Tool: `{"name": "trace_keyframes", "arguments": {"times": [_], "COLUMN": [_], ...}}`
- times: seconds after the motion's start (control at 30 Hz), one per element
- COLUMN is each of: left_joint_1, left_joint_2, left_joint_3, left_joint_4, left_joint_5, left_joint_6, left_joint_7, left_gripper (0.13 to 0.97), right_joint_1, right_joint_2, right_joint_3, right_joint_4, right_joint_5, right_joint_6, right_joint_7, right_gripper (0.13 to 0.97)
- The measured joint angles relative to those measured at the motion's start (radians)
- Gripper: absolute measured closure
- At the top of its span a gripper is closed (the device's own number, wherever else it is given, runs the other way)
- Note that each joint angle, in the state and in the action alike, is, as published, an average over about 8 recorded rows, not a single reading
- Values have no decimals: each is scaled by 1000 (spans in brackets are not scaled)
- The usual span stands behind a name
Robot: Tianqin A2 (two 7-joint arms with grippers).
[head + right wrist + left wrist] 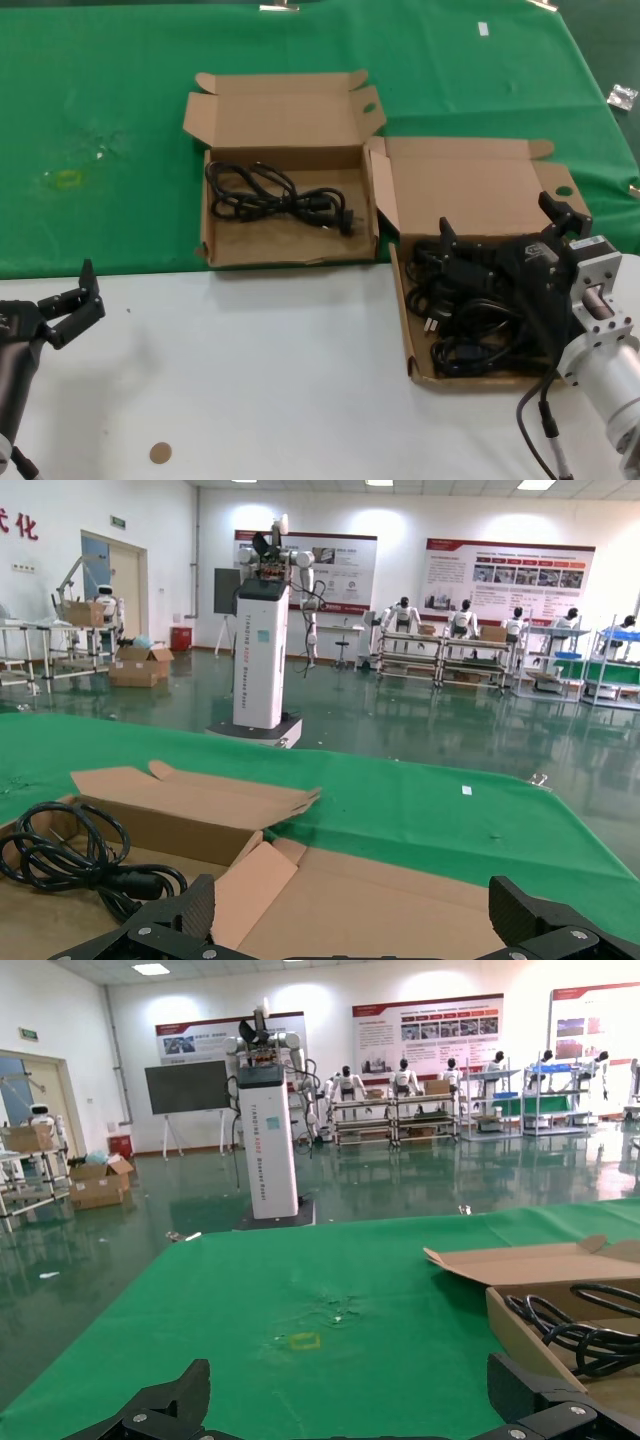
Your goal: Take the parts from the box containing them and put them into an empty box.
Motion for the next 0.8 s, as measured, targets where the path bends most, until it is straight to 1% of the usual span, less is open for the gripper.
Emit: {"name": "trace_keyframes", "arguments": {"times": [0.8], "left_joint_1": [0], "left_joint_2": [0], "left_joint_3": [0], "left_joint_4": [0], "left_joint_5": [0], "left_joint_6": [0], "left_joint_7": [0], "left_gripper": [132], "right_joint_1": [0], "right_joint_2": [0], "right_joint_3": [0], "right_joint_4": [0], "right_joint_5": [0], "right_joint_6": [0], "right_joint_7": [0], "right_gripper": [129]}}
